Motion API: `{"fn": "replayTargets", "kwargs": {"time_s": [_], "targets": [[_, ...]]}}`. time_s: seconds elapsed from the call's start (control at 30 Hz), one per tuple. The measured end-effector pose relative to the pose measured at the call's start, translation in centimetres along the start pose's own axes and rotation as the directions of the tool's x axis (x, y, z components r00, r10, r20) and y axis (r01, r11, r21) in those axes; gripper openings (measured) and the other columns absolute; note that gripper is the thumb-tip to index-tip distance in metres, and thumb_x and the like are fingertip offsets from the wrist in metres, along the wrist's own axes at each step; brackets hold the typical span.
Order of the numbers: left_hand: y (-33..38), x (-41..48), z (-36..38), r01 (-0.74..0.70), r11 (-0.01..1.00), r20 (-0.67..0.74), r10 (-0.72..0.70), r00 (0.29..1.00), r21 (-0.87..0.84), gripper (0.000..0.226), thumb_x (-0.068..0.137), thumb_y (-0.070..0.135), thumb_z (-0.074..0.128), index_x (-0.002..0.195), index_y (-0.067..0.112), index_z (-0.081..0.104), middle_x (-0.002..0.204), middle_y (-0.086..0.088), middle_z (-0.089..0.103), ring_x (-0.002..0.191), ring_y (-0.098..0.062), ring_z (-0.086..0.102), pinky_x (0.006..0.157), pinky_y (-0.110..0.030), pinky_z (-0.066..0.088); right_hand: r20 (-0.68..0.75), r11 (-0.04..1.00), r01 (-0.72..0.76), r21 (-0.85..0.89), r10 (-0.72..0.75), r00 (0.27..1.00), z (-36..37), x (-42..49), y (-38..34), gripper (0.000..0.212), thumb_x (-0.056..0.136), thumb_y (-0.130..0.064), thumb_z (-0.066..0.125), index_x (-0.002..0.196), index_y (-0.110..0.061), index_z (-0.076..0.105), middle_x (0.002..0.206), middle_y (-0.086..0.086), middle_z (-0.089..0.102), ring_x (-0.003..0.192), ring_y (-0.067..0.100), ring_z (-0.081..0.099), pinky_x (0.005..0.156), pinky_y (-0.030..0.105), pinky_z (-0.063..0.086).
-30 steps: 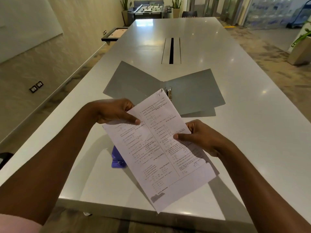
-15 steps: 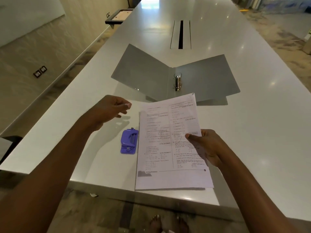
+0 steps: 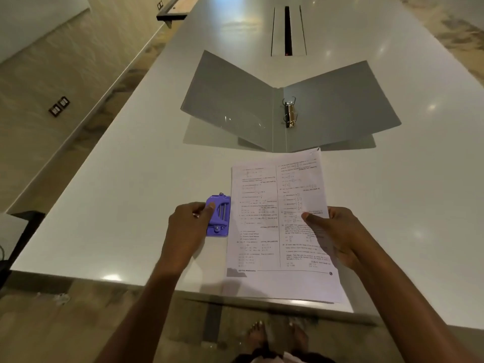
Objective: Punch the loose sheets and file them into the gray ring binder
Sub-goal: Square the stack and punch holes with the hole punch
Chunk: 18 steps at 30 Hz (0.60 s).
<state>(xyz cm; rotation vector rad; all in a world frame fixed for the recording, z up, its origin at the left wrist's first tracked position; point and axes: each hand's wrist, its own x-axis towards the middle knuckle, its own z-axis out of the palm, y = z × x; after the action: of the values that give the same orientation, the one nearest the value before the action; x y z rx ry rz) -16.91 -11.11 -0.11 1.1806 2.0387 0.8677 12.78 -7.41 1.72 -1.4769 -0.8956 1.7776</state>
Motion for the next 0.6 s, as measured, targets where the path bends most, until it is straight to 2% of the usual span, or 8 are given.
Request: {"fn": "replayTargets", "kwargs": {"time_s": [0.13,0.27,0.4,0.6], "targets": [[-0.2,0.0,-0.1,0.022,0.998,-0.033,-0.024,0.999,-0.057,0.026,0.101,0.039,0.064,0.101,0.019,0.081,0.089,0.006,0.080,0.081,-0.010,0.073,0.070,-0.025,0.050,-0.001,1.000,-0.022,-0.008,0.022,1.000,-0.2,0.4,-0.1,0.019,0.099,-0.007,0.066,0.115,-0.001,0.073,0.093,0.006,0.083,0.077,0.022,0.081,0.055,0.027,0.062],[-0.2,0.7,-0.3,0.055,0.994,-0.006,-0.056,0.998,-0.090,0.029,0.098,0.041,0.069,0.086,0.018,0.082,0.072,0.003,0.076,0.062,-0.013,0.062,0.067,-0.031,0.049,-0.022,0.999,-0.031,0.008,0.031,0.999,-0.1,0.5,0.2,0.017,0.098,-0.005,0.066,0.113,0.000,0.074,0.096,0.009,0.083,0.078,0.022,0.081,0.056,0.027,0.062],[-0.3,1.3,-0.8,0.068,0.995,0.008,-0.067,0.998,-0.067,0.026,0.095,0.040,0.073,0.089,0.016,0.081,0.069,0.004,0.072,0.063,-0.012,0.061,0.068,-0.030,0.047,-0.057,0.999,-0.034,-0.008,0.034,0.998,0.6,0.7,1.0,0.018,0.098,-0.006,0.068,0.113,0.000,0.075,0.103,0.014,0.082,0.083,0.026,0.081,0.060,0.029,0.064],[-0.3,1.9,-1.3,0.088,0.993,0.057,-0.084,0.995,-0.079,0.024,0.093,0.038,0.076,0.086,0.016,0.080,0.057,0.009,0.067,0.057,-0.011,0.058,0.062,-0.026,0.045,-0.081,1.000,-0.014,-0.027,0.012,0.997,0.9,1.0,1.0,0.016,0.098,-0.006,0.068,0.111,-0.002,0.076,0.093,0.006,0.083,0.076,0.020,0.081,0.055,0.023,0.061]]}}
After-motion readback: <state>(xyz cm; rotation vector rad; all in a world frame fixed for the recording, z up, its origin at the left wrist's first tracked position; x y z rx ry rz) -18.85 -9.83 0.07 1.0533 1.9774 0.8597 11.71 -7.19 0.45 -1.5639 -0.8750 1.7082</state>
